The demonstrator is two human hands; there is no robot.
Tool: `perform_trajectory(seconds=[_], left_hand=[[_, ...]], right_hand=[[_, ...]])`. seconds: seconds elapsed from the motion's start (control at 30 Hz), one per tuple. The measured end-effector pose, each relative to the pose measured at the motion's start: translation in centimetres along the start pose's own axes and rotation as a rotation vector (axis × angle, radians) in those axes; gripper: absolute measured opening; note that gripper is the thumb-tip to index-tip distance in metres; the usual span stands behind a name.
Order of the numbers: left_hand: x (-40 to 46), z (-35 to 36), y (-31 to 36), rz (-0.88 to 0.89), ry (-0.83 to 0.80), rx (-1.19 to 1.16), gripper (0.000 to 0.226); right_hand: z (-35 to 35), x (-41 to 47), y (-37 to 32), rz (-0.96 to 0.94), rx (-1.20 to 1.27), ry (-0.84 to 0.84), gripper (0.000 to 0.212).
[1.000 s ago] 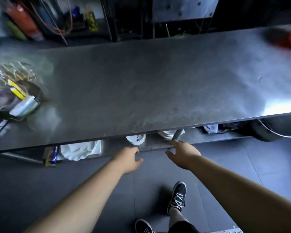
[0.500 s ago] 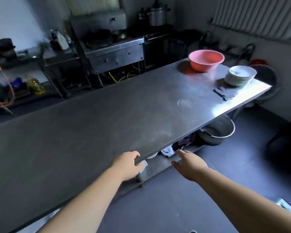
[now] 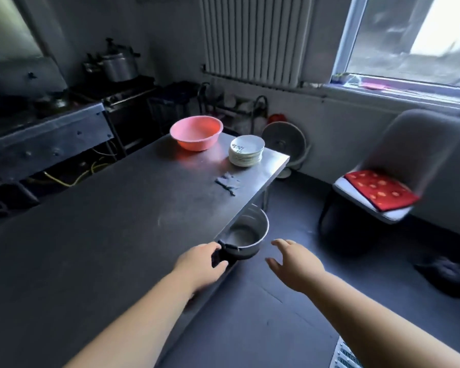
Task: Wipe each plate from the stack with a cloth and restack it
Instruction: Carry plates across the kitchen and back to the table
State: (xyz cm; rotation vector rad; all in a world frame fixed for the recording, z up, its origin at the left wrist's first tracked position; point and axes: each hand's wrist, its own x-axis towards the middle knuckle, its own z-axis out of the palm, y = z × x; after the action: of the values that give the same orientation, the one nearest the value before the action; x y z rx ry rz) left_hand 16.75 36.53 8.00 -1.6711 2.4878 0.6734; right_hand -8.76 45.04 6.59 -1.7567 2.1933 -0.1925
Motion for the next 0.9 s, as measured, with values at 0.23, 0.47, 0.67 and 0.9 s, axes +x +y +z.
perform_trajectory(seconds=[0.23, 0.47, 0.67, 0.9], left_hand=[[13.9, -1.1, 7.2, 0.175, -0.021, 0.014, 0.056], [29.7, -4.7, 11.0, 0.274, 0.025, -0.007, 0.053], [41.4, -8.8, 11.0, 0.235, 0.079, -0.049, 0.06], [51.0, -11.0, 9.4, 0.069, 0.185, -0.141, 0.048]], right_hand=[[-3.1, 8.1, 7.7, 0.13, 0.032, 0.075, 0.059], [-7.5, 21.0, 13.1, 0.206, 0.016, 0.104, 0.059], [-10.7, 32.8, 15.5, 0.222, 0.013, 0.114, 0.058], [-11.6, 44.9, 16.4, 0.163, 0.048, 0.083, 0.056]])
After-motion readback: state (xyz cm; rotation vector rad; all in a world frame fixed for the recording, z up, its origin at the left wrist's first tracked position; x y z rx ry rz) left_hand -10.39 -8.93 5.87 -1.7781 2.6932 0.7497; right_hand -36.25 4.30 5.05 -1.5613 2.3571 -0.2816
